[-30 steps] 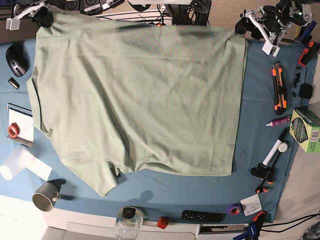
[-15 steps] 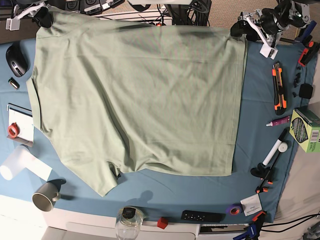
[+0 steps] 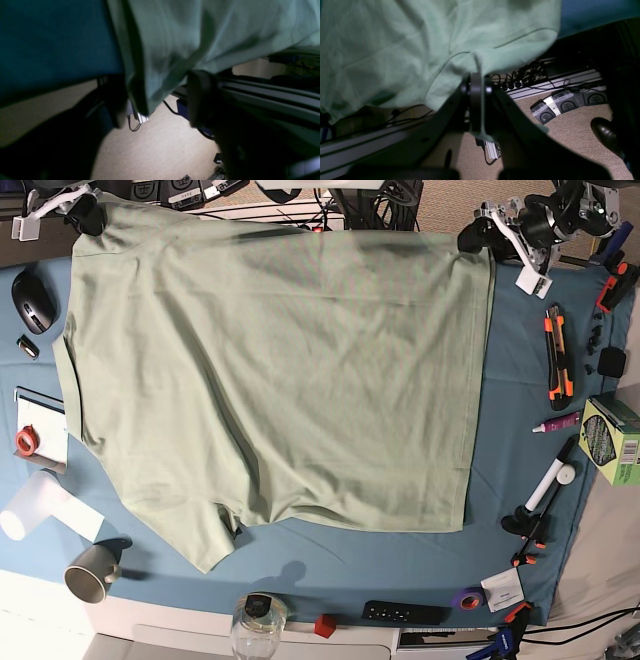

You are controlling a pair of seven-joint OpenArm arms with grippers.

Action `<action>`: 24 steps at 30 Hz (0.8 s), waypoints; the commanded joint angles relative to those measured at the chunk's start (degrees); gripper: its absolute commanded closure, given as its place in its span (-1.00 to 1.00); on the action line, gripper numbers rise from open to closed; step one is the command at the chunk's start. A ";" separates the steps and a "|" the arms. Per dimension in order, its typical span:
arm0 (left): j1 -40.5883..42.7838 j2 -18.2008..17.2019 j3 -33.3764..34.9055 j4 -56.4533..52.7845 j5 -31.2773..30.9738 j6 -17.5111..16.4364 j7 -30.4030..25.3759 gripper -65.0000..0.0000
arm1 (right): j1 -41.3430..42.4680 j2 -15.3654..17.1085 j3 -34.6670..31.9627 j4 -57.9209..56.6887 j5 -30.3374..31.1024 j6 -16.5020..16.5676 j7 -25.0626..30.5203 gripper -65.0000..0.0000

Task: Fold the T-shirt properly
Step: 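Hold the shirt raised by both shoulders with both grippers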

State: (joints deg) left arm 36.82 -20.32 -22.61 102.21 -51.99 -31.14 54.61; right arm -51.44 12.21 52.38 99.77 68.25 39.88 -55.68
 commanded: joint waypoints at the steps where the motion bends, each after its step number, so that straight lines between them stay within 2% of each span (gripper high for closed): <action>1: 0.17 -0.61 -0.39 0.74 -1.38 -0.48 -0.85 0.20 | -0.74 0.66 0.87 0.74 0.94 0.12 1.09 1.00; 3: 0.15 -0.61 -0.39 0.74 -1.38 -0.46 -1.05 0.46 | -0.74 0.63 0.85 0.74 0.94 0.12 1.09 1.00; 6: 0.15 -0.63 -0.39 0.74 -1.38 -0.46 -1.07 0.98 | -0.74 0.63 0.85 0.74 0.94 0.12 1.20 1.00; 14: 0.15 -0.90 -0.42 0.79 -3.19 -0.46 -0.22 1.00 | -0.76 0.63 0.87 0.74 2.29 0.12 1.05 1.00; 17: 0.17 -1.60 -0.46 0.92 -6.01 -0.57 1.99 1.00 | -0.76 0.63 0.87 0.74 3.15 0.12 0.15 1.00; 21: 0.20 -2.64 -0.46 0.92 -10.84 -3.43 5.62 1.00 | -0.79 0.63 0.87 0.74 4.66 0.12 -0.70 1.00; 24: 0.20 -3.28 -0.46 0.92 -15.02 -4.24 7.78 1.00 | -0.79 0.66 0.87 0.74 6.58 0.12 -1.46 1.00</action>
State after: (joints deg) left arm 36.62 -22.72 -22.63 102.35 -65.43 -34.81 62.46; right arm -51.44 12.21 52.40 99.77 73.60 39.81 -57.89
